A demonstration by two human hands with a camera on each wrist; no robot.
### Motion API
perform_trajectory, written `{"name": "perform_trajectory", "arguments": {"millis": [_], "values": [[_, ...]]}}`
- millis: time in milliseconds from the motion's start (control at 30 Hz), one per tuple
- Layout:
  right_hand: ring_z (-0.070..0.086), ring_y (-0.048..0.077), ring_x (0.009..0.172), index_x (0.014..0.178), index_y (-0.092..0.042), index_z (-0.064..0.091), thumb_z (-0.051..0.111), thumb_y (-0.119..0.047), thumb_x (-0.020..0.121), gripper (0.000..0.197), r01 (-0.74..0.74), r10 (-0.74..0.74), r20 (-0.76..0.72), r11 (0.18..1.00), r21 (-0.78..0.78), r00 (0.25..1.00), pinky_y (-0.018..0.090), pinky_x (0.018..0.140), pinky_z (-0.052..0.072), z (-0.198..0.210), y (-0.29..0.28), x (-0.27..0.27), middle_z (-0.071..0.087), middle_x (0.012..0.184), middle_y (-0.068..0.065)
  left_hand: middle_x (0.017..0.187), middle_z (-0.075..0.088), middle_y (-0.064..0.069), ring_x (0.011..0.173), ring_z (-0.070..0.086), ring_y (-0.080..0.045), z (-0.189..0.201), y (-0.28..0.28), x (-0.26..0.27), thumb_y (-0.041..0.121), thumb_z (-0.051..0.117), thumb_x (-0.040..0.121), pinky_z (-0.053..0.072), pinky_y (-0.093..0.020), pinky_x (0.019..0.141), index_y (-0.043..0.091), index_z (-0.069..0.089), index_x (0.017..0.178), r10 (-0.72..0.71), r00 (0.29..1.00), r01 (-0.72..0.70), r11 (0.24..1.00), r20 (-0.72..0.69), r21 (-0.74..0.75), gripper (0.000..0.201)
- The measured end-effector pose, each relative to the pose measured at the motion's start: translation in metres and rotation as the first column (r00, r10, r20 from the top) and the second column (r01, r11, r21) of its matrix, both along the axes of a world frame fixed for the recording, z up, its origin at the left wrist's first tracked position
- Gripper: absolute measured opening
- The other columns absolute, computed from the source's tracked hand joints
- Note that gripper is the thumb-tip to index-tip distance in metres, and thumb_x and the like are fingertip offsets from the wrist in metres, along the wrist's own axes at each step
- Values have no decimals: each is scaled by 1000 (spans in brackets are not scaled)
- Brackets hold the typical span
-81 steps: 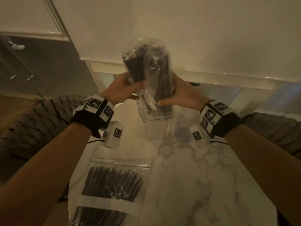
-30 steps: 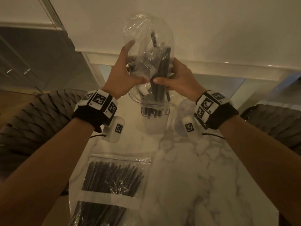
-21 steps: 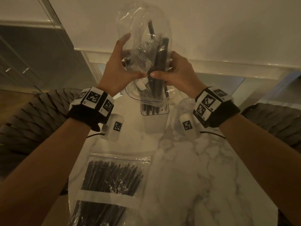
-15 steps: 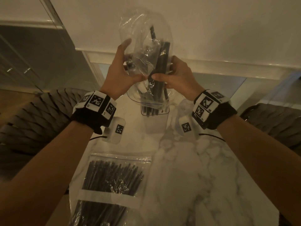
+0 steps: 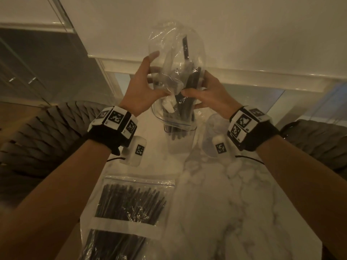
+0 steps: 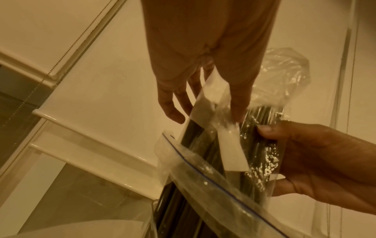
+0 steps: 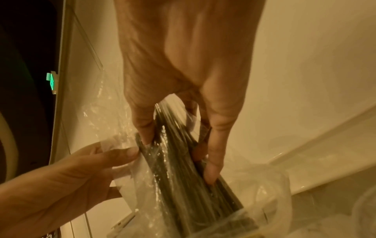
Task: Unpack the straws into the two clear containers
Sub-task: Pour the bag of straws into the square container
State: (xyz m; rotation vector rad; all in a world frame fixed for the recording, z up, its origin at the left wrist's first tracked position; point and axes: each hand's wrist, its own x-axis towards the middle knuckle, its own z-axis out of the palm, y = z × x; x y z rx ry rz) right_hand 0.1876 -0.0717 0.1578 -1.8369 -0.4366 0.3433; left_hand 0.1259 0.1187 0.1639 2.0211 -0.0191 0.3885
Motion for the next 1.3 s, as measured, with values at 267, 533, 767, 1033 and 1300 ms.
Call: {"name": "perform_trajectory", "arguments": {"millis": [267,533,767,1033,1300], "values": [[65,14,82,117,-25,52,74,-45,73,53,16,-3,112,993,-117,994,32,67,60,16,-10,0,63,90,-5,97,67,10,93,64,-9,10,5,2,17,70,80,54,-36,90,25,66,104,64,993,-69,997,102,45,26],[67,26,82,99,-14,66,67,-25,83,20,52,-11,248,986,-161,969,36,71,61,26,-19,6,67,95,19,86,69,1,84,67,-22,23,2,4,6,66,80,57,-42,81,28,61,81,20,995,-18,1000,94,-16,22],[70,24,81,94,-9,67,63,-19,84,15,103,-5,333,955,-277,943,29,68,61,33,-28,6,70,88,9,56,61,26,55,56,10,27,-5,2,6,74,77,44,-6,58,27,54,78,5,994,-5,1000,108,-3,29],[68,23,86,103,-27,66,59,-57,80,38,-3,102,264,936,-352,959,41,88,55,43,-40,8,70,96,6,89,70,5,83,68,-3,32,0,-5,9,80,70,54,-16,76,9,67,93,-108,991,109,994,-74,20,26],[69,21,82,90,-18,73,51,-60,84,47,177,-40,426,942,-286,904,34,88,54,68,-49,1,72,86,5,75,72,10,81,71,-11,56,-1,-3,7,75,77,57,-25,78,25,60,69,-75,995,74,997,71,5,25]]}}
